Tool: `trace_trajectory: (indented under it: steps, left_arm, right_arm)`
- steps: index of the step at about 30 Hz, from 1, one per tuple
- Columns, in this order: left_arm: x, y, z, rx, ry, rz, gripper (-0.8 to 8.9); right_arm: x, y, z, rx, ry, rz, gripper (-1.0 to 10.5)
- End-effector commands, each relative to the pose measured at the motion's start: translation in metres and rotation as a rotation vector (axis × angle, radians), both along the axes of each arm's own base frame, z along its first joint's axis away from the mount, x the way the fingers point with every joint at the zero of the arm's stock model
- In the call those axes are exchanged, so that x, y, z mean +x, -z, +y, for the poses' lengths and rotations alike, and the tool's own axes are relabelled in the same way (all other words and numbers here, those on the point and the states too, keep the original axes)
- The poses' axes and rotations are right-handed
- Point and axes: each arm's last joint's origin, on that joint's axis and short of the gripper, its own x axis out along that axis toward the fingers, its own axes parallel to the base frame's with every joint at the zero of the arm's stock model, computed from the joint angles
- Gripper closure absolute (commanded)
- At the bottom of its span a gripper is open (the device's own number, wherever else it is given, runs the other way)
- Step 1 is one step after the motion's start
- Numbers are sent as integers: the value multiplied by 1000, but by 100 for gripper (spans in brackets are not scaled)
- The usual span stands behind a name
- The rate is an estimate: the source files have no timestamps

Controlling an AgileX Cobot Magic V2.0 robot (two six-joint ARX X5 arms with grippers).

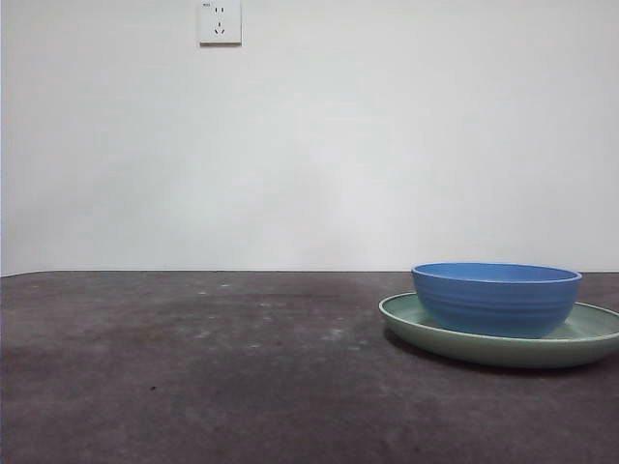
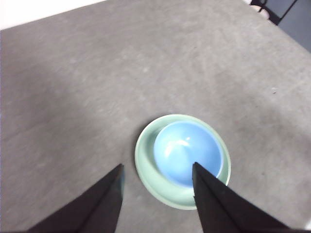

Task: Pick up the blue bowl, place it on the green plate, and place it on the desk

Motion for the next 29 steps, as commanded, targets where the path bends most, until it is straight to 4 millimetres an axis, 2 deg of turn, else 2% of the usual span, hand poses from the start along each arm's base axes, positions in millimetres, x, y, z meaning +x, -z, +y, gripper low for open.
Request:
trace_trajectory:
  steps: [1, 10, 19, 23, 29]
  left_arm:
    - [-11, 11, 11, 22, 18, -12, 587]
    - [-65, 57, 53, -29, 136, 17, 587]
    - [-101, 110, 74, -102, 278, 97, 588]
    - [-107, 119, 77, -116, 312, 127, 588]
    - [-107, 120, 77, -115, 312, 129, 588]
  right_arm:
    - [0, -5, 0, 2, 1, -18, 553]
    - [0, -5, 0, 2, 1, -17, 553]
    - [0, -5, 0, 2, 1, -17, 553]
    - [1, -5, 0, 2, 1, -16, 553]
    - [1, -5, 0, 2, 1, -14, 553]
